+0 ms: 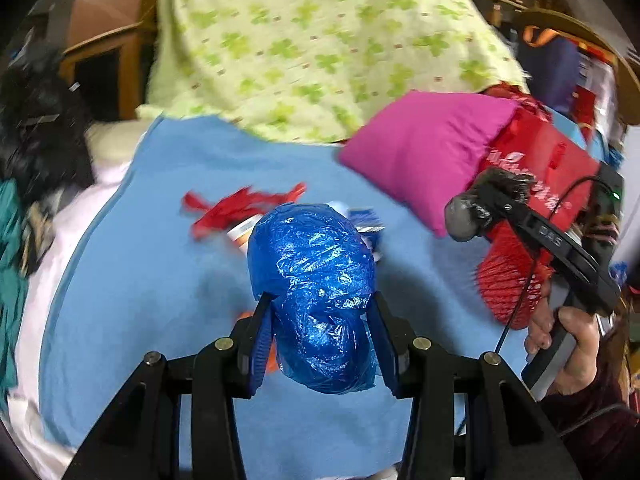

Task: Collect trash
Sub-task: 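Carry both bags to the red mesh basket and release them inside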

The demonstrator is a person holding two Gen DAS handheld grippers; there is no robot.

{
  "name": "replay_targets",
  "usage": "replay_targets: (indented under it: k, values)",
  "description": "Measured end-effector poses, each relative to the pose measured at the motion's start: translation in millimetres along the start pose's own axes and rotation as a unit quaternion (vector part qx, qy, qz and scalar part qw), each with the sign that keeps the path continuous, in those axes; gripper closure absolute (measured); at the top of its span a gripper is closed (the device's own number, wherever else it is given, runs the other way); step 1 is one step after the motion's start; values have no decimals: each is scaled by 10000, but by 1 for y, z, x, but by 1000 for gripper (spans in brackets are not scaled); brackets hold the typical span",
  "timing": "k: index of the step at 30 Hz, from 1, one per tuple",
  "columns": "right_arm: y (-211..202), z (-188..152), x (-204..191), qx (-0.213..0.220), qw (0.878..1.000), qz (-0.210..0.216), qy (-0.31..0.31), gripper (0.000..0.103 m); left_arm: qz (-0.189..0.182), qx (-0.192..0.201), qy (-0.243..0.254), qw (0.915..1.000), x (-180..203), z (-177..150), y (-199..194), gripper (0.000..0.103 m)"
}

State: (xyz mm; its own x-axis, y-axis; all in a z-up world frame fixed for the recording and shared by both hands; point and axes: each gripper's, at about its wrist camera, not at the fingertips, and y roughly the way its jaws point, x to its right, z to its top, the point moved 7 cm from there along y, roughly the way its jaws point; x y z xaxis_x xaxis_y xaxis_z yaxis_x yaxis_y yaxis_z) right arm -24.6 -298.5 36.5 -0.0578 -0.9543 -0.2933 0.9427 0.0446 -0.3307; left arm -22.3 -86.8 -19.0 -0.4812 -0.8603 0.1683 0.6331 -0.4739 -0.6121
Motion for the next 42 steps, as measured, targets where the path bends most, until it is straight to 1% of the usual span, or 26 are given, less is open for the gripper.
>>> replay_targets:
  k: [4, 6, 9, 10, 12, 14, 18, 20, 22, 23, 24, 25, 26, 27, 28, 29, 32, 34, 38, 40, 42]
  values:
    - [-53, 25, 28, 744, 9967, -309, 73, 54, -387, 148, 386, 9984, 49, 33, 2, 55]
    - [-78, 33, 48, 1028, 9932, -502, 200, 54, -686, 251, 657, 9952, 84, 53, 4, 55]
    - [-111, 37, 83, 1262, 9878, -773, 496, 54, -1120, 286, 939, 9888, 130, 75, 11, 55]
    - [-123, 39, 98, 1333, 9843, -972, 622, 54, -1246, 279, 1006, 9867, 144, 80, 14, 55]
    - [-137, 36, 122, 1364, 9799, -1232, 778, 53, -1557, 254, 1168, 9806, 179, 90, 22, 55]
    - [-152, 31, 149, 1375, 9733, -1518, 1033, 53, -1738, 223, 1340, 9754, 211, 96, 33, 55]
    - [-177, 15, 198, 1240, 9617, -1797, 1660, 52, -2060, 4, 1557, 9661, 263, 94, 52, 54]
    - [-179, 14, 213, 1164, 9579, -1868, 1843, 52, -2143, -89, 1687, 9620, 285, 89, 60, 54]
    - [-171, 16, 229, 1081, 9548, -1890, 2024, 52, -2172, -205, 1816, 9589, 302, 82, 70, 54]
    - [-171, 14, 235, 1048, 9527, -1875, 2148, 49, -2157, -244, 1881, 9579, 307, 78, 74, 53]
    - [-171, 13, 237, 1017, 9518, -1855, 2221, 43, -2093, -289, 1944, 9579, 313, 75, 81, 49]
    - [-171, 11, 239, 984, 9506, -1843, 2294, 41, -2037, -315, 1985, 9582, 315, 72, 86, 45]
    - [-168, 13, 242, 984, 9489, -1807, 2392, 37, -1946, -327, 2019, 9593, 317, 71, 91, 42]
    - [-170, 11, 240, 999, 9479, -1804, 2427, 36, -1885, -333, 2016, 9606, 316, 70, 94, 36]
    - [-170, 13, 240, 1015, 9478, -1800, 2429, 34, -1840, -333, 1995, 9619, 314, 70, 95, 34]
    - [-170, 13, 239, 1026, 9482, -1788, 2417, 30, -1828, -325, 1953, 9630, 312, 71, 95, 34]
    - [-169, 14, 230, 1073, 9511, -1746, 2310, 30, -1814, -211, 1795, 9666, 293, 74, 85, 34]
    - [-169, 17, 224, 1157, 9535, -1690, 2212, 30, -1708, -64, 1719, 9702, 273, 78, 76, 32]
    - [-168, 30, 194, 1456, 9604, -1474, 1863, 30, -1253, 234, 1447, 9812, 205, 84, 52, 30]
    - [-166, 35, 178, 1575, 9636, -1350, 1688, 30, -899, 372, 1243, 9875, 159, 83, 38, 29]
    - [-163, 41, 154, 1727, 9675, -1183, 1419, 30, -429, 469, 951, 9934, 100, 79, 22, 28]
